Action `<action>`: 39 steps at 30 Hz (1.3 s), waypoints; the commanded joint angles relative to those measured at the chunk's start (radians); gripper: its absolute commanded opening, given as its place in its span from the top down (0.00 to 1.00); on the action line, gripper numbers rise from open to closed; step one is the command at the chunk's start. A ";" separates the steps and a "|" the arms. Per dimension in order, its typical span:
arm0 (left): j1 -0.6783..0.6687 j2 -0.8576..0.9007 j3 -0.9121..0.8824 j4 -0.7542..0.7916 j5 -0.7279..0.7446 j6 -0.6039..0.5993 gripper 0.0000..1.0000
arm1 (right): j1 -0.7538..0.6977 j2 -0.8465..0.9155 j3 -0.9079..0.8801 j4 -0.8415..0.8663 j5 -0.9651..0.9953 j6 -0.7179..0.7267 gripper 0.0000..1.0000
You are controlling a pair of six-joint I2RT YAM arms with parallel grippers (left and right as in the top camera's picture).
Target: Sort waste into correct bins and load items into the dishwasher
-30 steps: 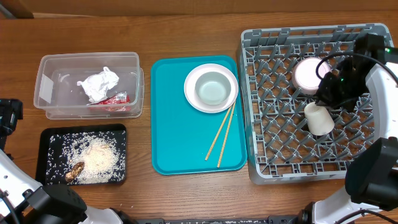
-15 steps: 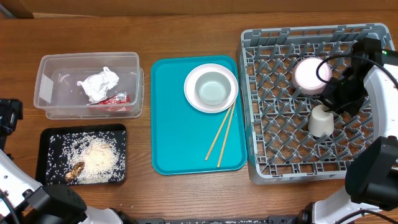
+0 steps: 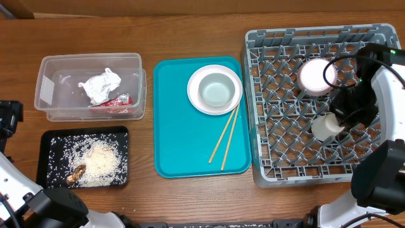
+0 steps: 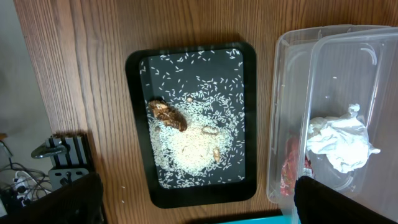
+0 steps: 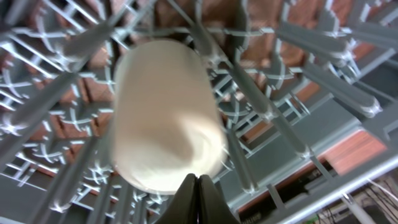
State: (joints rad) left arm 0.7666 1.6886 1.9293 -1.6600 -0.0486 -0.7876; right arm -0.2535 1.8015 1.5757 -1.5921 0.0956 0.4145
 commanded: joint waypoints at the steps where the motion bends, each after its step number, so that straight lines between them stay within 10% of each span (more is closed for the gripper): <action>1: 0.005 -0.008 0.013 0.000 -0.010 -0.021 0.00 | 0.004 -0.027 0.047 -0.024 0.030 0.025 0.96; 16: 0.005 -0.008 0.013 0.000 -0.011 -0.021 0.00 | 0.075 -0.304 0.056 0.122 -0.427 -0.128 0.95; 21: 0.005 -0.008 0.013 0.000 -0.011 -0.021 0.00 | 0.153 -0.343 0.056 0.189 -0.547 -0.161 0.35; 39: 0.005 -0.008 0.013 0.000 -0.010 -0.021 0.00 | 0.484 -0.340 0.056 0.378 -0.546 -0.154 0.00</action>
State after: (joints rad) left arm 0.7666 1.6886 1.9293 -1.6600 -0.0486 -0.7876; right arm 0.2169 1.4681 1.6093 -1.2312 -0.4454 0.2611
